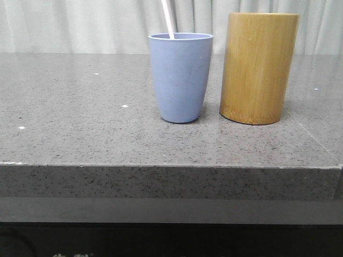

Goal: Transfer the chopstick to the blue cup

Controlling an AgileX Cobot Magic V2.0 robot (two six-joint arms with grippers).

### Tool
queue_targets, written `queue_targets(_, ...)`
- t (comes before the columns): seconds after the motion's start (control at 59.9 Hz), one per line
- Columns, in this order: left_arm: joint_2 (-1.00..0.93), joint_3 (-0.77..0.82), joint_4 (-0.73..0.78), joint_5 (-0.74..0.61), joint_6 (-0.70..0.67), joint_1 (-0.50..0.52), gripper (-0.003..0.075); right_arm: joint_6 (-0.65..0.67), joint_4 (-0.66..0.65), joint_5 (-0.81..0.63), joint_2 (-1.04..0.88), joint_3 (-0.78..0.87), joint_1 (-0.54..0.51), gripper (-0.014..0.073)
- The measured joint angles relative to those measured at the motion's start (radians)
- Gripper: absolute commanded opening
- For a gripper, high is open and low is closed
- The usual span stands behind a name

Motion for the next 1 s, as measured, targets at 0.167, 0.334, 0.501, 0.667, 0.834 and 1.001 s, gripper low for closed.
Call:
queue_targets(0.167,0.0,0.0,0.0,0.0,0.0,0.0,-0.0019,0.0,0.0,0.0,0.0,0.0,0.0,-0.0069)
queue_targets(0.334,0.0,0.0,0.0,0.0,0.0,0.0,-0.0019,0.0,-0.021,-0.028,-0.002,0.019,-0.002,-0.0069)
queue_targets(0.501,0.0,0.0,0.0,0.0,0.0,0.0,-0.0019,0.015,-0.05,-0.119,-0.046,0.139,-0.069,-0.0069)
queue_targets(0.667,0.0,0.0,-0.001,0.0,0.0,0.0,-0.0019,0.048,-0.052,-0.135,-0.133,0.279,-0.16,-0.0069)
queue_targets(0.834,0.0,0.0,-0.001,0.0,0.0,0.0,-0.0019,0.052,-0.063,-0.066,-0.208,0.309,-0.218,-0.0069)
queue_targets(1.001,0.0,0.0,-0.001,0.0,0.0,0.0,-0.0019,0.052,-0.071,0.031,-0.215,0.309,-0.228,-0.0069)
